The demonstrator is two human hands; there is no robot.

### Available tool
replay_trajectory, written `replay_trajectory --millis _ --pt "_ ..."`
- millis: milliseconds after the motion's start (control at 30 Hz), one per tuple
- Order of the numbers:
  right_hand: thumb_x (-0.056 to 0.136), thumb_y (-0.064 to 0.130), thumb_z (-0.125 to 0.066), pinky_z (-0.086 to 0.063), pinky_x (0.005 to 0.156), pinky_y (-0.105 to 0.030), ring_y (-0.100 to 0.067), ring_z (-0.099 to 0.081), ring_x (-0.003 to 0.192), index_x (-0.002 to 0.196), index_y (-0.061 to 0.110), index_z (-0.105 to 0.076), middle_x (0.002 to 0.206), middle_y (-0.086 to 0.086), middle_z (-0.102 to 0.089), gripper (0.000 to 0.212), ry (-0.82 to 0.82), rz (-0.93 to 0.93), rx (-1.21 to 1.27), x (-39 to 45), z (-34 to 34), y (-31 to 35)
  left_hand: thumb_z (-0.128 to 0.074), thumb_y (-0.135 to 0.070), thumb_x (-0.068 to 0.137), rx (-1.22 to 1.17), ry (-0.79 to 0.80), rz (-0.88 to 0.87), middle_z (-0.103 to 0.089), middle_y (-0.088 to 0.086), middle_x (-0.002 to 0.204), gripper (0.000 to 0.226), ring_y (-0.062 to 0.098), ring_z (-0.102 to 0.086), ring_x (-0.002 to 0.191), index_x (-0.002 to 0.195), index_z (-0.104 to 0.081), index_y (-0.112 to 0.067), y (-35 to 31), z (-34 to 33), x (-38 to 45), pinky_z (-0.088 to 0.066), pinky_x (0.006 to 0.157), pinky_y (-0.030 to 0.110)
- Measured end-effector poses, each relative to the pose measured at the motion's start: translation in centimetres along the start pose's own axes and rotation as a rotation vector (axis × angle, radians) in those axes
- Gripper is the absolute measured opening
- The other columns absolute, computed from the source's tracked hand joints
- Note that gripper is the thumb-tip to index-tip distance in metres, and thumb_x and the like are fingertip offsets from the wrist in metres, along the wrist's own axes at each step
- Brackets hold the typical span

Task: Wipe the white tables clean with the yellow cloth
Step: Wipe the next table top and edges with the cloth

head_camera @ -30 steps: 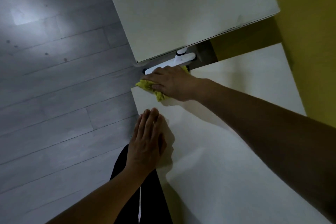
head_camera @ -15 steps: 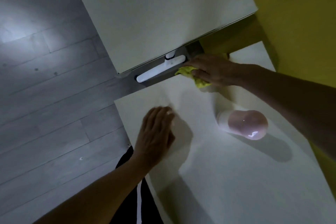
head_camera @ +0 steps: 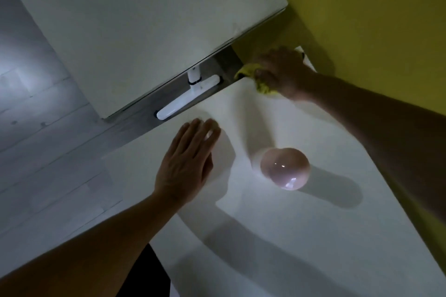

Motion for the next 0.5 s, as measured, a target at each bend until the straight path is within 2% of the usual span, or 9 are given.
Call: replay_trajectory --millis 33,100,167,233,267,333,367,433,500 --pt "0.101 0.041 -0.031 -0.036 0.102 -0.049 -0.041 -0.050 0.119 0.138 0.012 -0.053 0.129 -0.020 -0.058 0.051 0.003 -0.096 0.025 -0.4 -0.2 -1.4 -0.037 -0.024 0.108 0.001 0.009 -0.003 -0.025 0.013 0.170 0.055 0.032 -0.020 0.158 0.162 -0.029 -0.012 0.1 -0.1 0.0 -0.026 0.127 0.050" --pt "0.103 0.040 -0.029 -0.033 0.106 -0.048 -0.040 -0.048 0.119 0.137 0.011 -0.052 0.128 -0.020 -0.057 0.050 -0.004 -0.181 0.041 -0.6 -0.8 -1.8 -0.035 -0.025 0.109 0.006 0.013 0.005 -0.021 0.011 0.171 0.056 0.030 -0.016 0.160 0.163 -0.027 -0.013 0.1 -0.4 0.1 -0.025 0.127 0.050" --pt "0.104 0.034 -0.038 -0.034 0.106 -0.050 -0.040 -0.051 0.118 0.134 0.013 -0.055 0.126 -0.018 -0.058 0.041 -0.077 -0.134 0.034 -0.7 -1.2 0.1 -0.035 -0.026 0.109 0.016 0.014 0.021 -0.021 0.010 0.172 0.056 0.029 -0.016 0.160 0.163 -0.026 -0.014 0.1 -0.5 0.0 -0.024 0.128 0.048" --pt "0.101 0.030 -0.047 -0.041 0.098 -0.050 -0.038 -0.058 0.111 0.126 0.015 -0.062 0.120 -0.016 -0.063 0.033 -0.180 -0.003 0.008 -0.4 -1.9 3.4 -0.036 -0.027 0.108 0.029 0.016 0.028 -0.021 0.009 0.172 0.058 0.028 -0.016 0.160 0.164 -0.023 -0.017 0.0 -0.5 0.0 -0.023 0.129 0.047" --pt "0.100 0.030 -0.049 -0.043 0.096 -0.048 -0.036 -0.060 0.107 0.123 0.013 -0.063 0.117 -0.015 -0.065 0.032 -0.214 0.072 0.005 -0.1 -2.2 5.2 -0.038 -0.027 0.108 0.034 0.018 0.027 -0.022 0.009 0.171 0.059 0.028 -0.017 0.159 0.164 -0.022 -0.019 0.0 -0.5 0.0 -0.024 0.128 0.047" --pt "0.101 0.036 -0.040 -0.040 0.101 -0.046 -0.032 -0.058 0.111 0.129 0.012 -0.059 0.123 -0.013 -0.063 0.041 -0.171 0.134 0.063 0.6 -2.4 7.9 -0.040 -0.025 0.107 0.029 0.014 0.023 -0.025 0.010 0.170 0.059 0.029 -0.020 0.159 0.163 -0.023 -0.019 0.1 -0.4 -0.1 -0.025 0.128 0.046" --pt "0.101 0.039 -0.035 -0.039 0.102 -0.045 -0.031 -0.056 0.114 0.133 0.014 -0.056 0.127 -0.012 -0.061 0.046 -0.133 0.147 0.070 0.7 -2.2 8.2 -0.040 -0.025 0.107 0.028 0.016 0.021 -0.025 0.010 0.170 0.059 0.029 -0.020 0.159 0.163 -0.024 -0.018 0.1 -0.2 -0.1 -0.025 0.128 0.046" --pt "0.101 0.037 -0.029 -0.043 0.093 -0.044 -0.029 -0.058 0.109 0.133 0.019 -0.057 0.122 -0.009 -0.063 0.046 -0.136 0.152 0.015 0.3 -2.0 6.6 -0.039 -0.026 0.107 0.039 0.023 0.015 -0.026 0.010 0.170 0.058 0.029 -0.020 0.159 0.163 -0.025 -0.018 0.1 -0.1 0.0 -0.024 0.128 0.046" --pt "0.101 0.033 -0.036 -0.046 0.084 -0.045 -0.030 -0.059 0.101 0.126 0.024 -0.061 0.112 -0.007 -0.065 0.037 -0.204 0.031 0.018 -0.6 -1.7 2.7 -0.039 -0.026 0.107 0.041 0.026 0.016 -0.026 0.010 0.170 0.058 0.029 -0.020 0.159 0.163 -0.026 -0.017 0.0 -0.1 0.1 -0.023 0.128 0.046"
Point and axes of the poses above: each hand's wrist, its own x-axis towards the middle knuckle, its own z-axis out of the back of the hand, y = z × x, the point moved 1 cm from there along x, towards the middle knuckle
